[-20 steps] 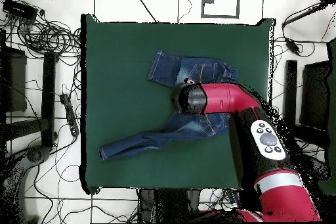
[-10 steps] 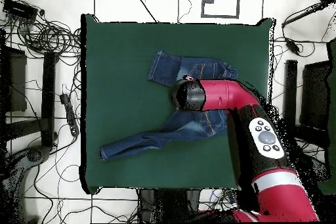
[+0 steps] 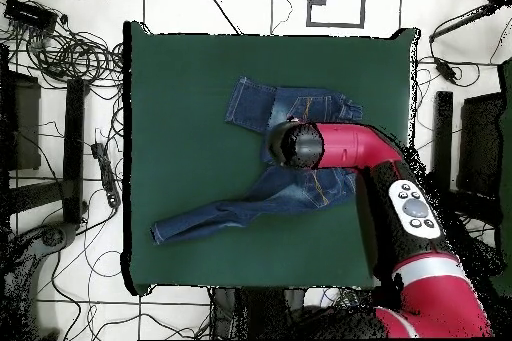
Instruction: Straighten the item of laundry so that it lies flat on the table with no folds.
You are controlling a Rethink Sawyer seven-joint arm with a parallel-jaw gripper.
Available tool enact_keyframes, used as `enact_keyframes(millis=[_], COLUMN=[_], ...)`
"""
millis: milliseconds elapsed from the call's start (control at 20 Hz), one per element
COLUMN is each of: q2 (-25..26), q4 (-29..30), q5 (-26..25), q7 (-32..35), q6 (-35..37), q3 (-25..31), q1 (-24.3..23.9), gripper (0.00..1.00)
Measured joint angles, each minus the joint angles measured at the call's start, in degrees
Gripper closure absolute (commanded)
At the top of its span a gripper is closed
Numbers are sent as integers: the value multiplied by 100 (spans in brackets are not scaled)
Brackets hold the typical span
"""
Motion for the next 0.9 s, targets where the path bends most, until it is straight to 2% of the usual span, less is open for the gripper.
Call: enact_keyframes(millis=[450,900], q2=[540,546], q4=[-488,-513], q5=[-4,-14], q7=[0,0], q6=[102,243], q3=[50,197], q1=[-440,-591], gripper=[100,100])
